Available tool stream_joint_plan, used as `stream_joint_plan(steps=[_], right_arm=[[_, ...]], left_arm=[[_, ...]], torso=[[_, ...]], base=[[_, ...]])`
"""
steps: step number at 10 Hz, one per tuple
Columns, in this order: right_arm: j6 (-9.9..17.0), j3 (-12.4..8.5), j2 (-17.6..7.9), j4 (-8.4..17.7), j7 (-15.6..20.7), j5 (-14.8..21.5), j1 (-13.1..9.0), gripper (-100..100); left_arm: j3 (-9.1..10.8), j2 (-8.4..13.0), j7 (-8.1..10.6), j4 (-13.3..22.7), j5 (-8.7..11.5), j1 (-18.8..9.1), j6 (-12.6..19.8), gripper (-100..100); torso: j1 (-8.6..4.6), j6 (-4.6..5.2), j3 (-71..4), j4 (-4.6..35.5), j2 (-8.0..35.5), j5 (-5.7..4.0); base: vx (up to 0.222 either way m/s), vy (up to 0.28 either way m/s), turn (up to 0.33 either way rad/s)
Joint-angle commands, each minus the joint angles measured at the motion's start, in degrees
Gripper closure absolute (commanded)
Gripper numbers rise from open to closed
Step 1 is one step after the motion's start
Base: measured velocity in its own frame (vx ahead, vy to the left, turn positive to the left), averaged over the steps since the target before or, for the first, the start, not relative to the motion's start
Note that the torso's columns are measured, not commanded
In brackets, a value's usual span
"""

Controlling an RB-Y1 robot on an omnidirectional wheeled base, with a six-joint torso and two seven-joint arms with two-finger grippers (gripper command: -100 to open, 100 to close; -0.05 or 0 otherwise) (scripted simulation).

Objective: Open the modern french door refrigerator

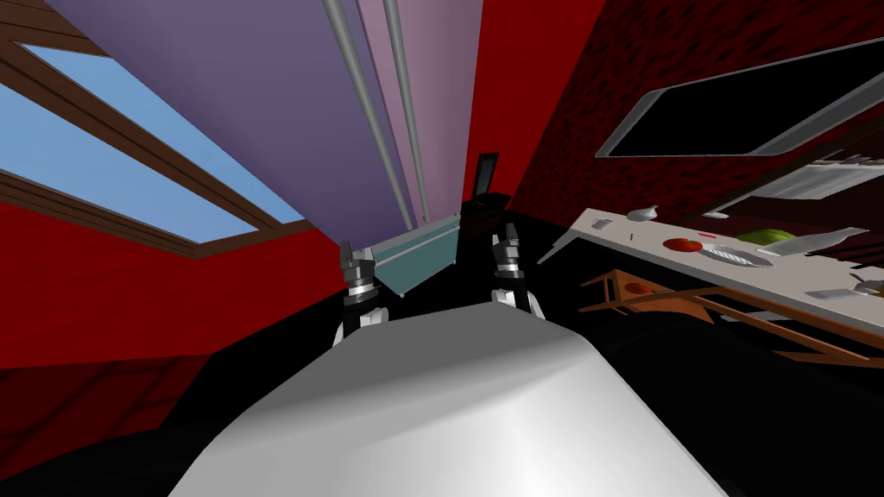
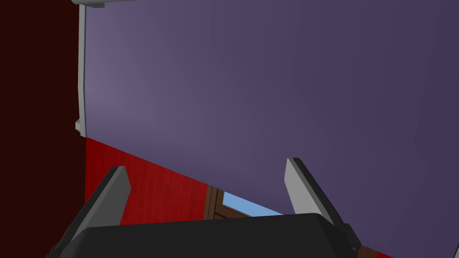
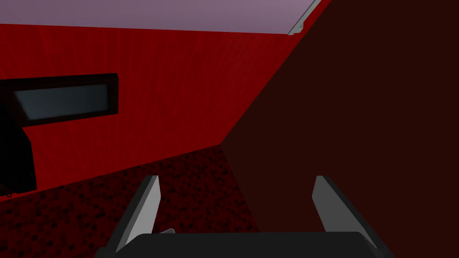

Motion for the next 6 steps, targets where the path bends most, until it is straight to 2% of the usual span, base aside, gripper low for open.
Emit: stream_joint_plan(steps=[1,6], right_arm=[[0.0,0.0,0.0,0.0,0.0,0.0,0.0,0],[0.0,0.0,0.0,0.0,0.0,0.0,0.0,0]], left_arm=[[0.0,0.0,0.0,0.0,0.0,0.0,0.0,0],[0.0,0.0,0.0,0.0,0.0,0.0,0.0,0]], torso=[[0.0,0.0,-4.7,2.3,2.3,0.0],[0.0,0.0,-45.4,22.7,22.7,0.0]], base=[[0.0,0.0,0.0],[0.0,0.0,0.0]])
